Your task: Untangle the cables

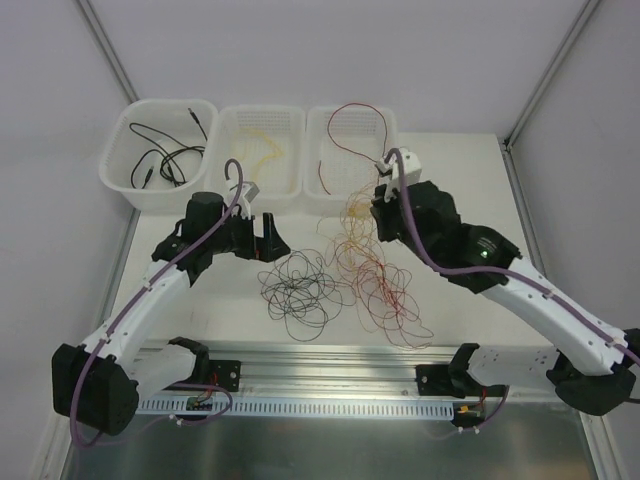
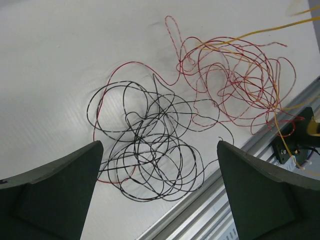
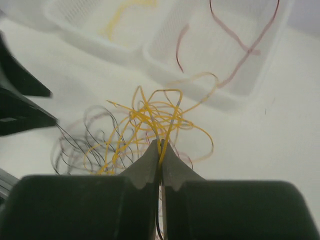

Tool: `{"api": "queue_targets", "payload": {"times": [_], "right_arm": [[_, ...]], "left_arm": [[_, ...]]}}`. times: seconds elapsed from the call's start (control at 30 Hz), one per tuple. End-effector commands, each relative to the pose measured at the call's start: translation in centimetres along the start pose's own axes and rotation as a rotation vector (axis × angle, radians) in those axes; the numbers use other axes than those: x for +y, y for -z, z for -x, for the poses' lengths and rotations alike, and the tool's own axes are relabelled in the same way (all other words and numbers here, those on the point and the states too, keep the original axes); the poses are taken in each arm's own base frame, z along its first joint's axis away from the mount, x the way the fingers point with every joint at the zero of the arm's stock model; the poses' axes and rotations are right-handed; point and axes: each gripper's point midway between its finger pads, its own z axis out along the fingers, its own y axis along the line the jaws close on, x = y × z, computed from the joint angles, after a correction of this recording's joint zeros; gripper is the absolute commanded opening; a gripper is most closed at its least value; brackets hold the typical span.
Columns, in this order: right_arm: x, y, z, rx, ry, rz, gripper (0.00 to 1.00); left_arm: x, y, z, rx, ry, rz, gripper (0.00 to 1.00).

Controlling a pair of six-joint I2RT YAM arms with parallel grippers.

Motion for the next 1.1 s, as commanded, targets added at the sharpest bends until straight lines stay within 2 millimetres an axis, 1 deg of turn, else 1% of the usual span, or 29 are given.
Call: {"api": "queue_targets", "payload": {"times": [0.0, 0.03, 0.07, 0.1, 0.13, 0.17, 0.23, 0.27, 0.3, 0.33, 0.37, 0.4, 0.43, 0.47, 0.5, 0.57, 0.63, 0.67, 0.7, 0.73, 0.77, 0.83, 0.87, 0.9, 0.93, 0.97, 1.0, 1.03, 1.07], "right_arm": [[-2.3, -0.3, -5.6, 0.146, -0.140, -0.105, 0.04], [-3.0, -0.8, -8.8, 0.210, -0.161, -0.145, 0.04], [-4.2, -0.9, -10.2, 0.241, -0.175, -0.186, 0.04], [-4.9, -0.7, -11.3, 0.262, -0.189, -0.207, 0.04], [-5.8, -0.6, -13.2, 0.297, -0.211, -0.251, 0.04], [-7.6, -0.1, -14.4, 0.328, -0.220, -0.319, 0.04], [-10.8, 1.2, -15.8, 0.341, -0.227, -0.461, 0.07], [-13.2, 2.3, -16.7, 0.366, -0.257, -0.558, 0.08], [-14.5, 3.0, -17.2, 0.382, -0.272, -0.613, 0.09], [-15.6, 3.6, -17.6, 0.395, -0.290, -0.654, 0.17], [-17.2, 4.6, -18.4, 0.427, -0.328, -0.711, 0.25], [-17.7, 5.0, -18.7, 0.439, -0.345, -0.728, 0.34], [-18.1, 5.3, -18.7, 0.443, -0.352, -0.743, 0.39], [-18.4, 5.7, -18.3, 0.440, -0.341, -0.749, 0.46], [-18.2, 5.8, -18.0, 0.436, -0.335, -0.734, 0.58], [-17.1, 5.2, -17.2, 0.428, -0.334, -0.651, 0.65], [-14.7, 4.5, -15.9, 0.420, -0.329, -0.493, 0.71], [-12.4, 3.7, -15.3, 0.415, -0.319, -0.363, 0.72], [-11.2, 3.4, -14.6, 0.403, -0.301, -0.295, 0.74], [-9.2, 3.0, -14.4, 0.404, -0.276, -0.204, 0.76], [-7.1, 2.6, -13.8, 0.396, -0.285, -0.096, 0.80], [-4.2, 1.7, -14.1, 0.416, -0.274, 0.018, 0.81], [-2.7, 1.5, -14.5, 0.441, -0.271, 0.082, 0.81], [-1.9, 1.2, -15.1, 0.460, -0.262, 0.105, 0.82], [-1.2, 0.4, -16.8, 0.517, -0.248, 0.105, 0.82], [-0.2, 0.1, -17.5, 0.540, -0.224, 0.122, 0.82], [-0.2, -0.4, -18.2, 0.552, -0.203, 0.096, 0.83], [0.6, -0.9, -20.2, 0.610, -0.176, 0.096, 0.83], [0.7, -1.6, -20.7, 0.609, -0.171, 0.082, 0.83]], "left_arm": [[-2.2, 0.7, 1.2, -0.085, -0.115, -0.105, 0.99], [-2.2, 0.7, 1.1, -0.086, -0.118, -0.104, 0.99], [-2.1, 0.7, 1.0, -0.086, -0.120, -0.102, 0.99], [-2.2, 0.7, 0.9, -0.086, -0.123, -0.104, 0.99], [-2.2, 0.7, 0.9, -0.084, -0.125, -0.105, 0.99], [-2.3, 0.7, 0.9, -0.084, -0.128, -0.108, 0.99], [-2.2, 0.5, 0.7, -0.074, -0.120, -0.106, 0.99], [-2.3, 0.5, 0.7, -0.072, -0.121, -0.110, 0.99], [-2.3, 0.3, 0.5, -0.065, -0.116, -0.111, 0.99], [-2.3, 0.3, 0.5, -0.062, -0.117, -0.115, 0.99], [-2.3, 0.2, 0.4, -0.058, -0.113, -0.114, 0.99], [-2.2, 0.1, 0.3, -0.051, -0.109, -0.114, 0.99], [-2.2, 0.0, 0.2, -0.046, -0.107, -0.114, 0.99], [-2.1, -0.1, 0.2, -0.044, -0.104, -0.113, 0.99], [-2.1, -0.2, 0.0, -0.038, -0.101, -0.114, 0.99], [-2.0, -0.3, -0.1, -0.032, -0.099, -0.109, 0.99], [-1.6, -0.6, -0.2, -0.025, -0.089, -0.091, 0.99], [-1.3, -0.8, -0.4, -0.013, -0.079, -0.082, 0.99], [-1.3, -1.0, -0.6, -0.004, -0.071, -0.078, 0.99], [-0.9, -1.2, -0.7, -0.001, -0.060, -0.056, 0.99], [-0.7, -1.4, -1.2, 0.025, -0.050, -0.040, 0.99], [0.3, -1.7, -1.6, 0.045, -0.035, 0.031, 0.99], [0.7, -2.0, -2.1, 0.070, -0.026, 0.068, 0.99], [0.6, -2.1, -3.3, 0.115, -0.025, 0.098, 0.99], [0.5, -2.3, -3.8, 0.127, -0.005, 0.125, 0.99], [1.2, -2.5, -4.3, 0.134, -0.002, 0.184, 0.99], [0.1, -2.7, -5.6, 0.162, 0.015, 0.182, 0.99], [-0.1, -2.8, -6.3, 0.171, 0.029, 0.200, 0.99], [0.0, -2.8, -6.6, 0.163, 0.034, 0.237, 0.99]]}}
